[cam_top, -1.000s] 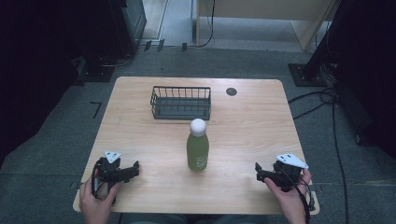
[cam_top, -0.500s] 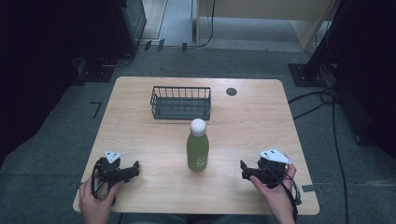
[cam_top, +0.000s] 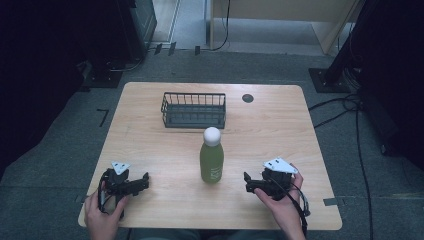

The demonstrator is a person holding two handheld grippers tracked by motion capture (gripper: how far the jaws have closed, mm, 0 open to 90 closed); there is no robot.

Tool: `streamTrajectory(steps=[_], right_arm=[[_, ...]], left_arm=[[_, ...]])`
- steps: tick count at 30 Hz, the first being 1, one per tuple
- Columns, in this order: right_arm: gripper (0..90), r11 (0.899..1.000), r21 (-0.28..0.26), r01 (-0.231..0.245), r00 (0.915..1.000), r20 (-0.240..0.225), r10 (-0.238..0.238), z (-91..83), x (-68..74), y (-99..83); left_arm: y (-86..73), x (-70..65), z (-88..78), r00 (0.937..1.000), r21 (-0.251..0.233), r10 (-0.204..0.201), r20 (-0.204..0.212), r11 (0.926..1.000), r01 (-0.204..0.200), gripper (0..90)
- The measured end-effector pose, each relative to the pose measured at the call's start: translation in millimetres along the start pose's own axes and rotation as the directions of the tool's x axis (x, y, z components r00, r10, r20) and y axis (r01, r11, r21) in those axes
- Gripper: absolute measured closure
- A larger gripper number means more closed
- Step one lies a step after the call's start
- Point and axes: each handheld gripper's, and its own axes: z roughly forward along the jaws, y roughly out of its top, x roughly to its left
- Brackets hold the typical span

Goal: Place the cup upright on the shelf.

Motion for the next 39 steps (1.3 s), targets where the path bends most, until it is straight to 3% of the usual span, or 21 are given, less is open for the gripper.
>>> streamTrajectory(steps=[22, 30, 39], right_arm=[[0.2, 0.999, -0.014, 0.036, 0.9919, -0.121, -0.037, 14.0, 44.1, 10.8], [0.2, 0.998, -0.031, 0.047, 0.9825, -0.179, -0.052, 17.8, 57.5, 14.4], [7.9, 0.996, -0.070, 0.060, 0.9736, -0.216, -0.074, 21.1, 75.2, 22.2]], left_arm=[[0.0, 0.1, -0.1, 1.0000, 0.000, 0.000, 0.000, 1.0000, 0.000, 0.0], [0.0, 0.1, -0.1, 1.0000, 0.001, 0.001, 0.000, 1.0000, -0.001, 0.0], [0.0, 0.1, 0.0, 1.0000, 0.000, 0.000, 0.000, 1.0000, 0.000, 0.0]])
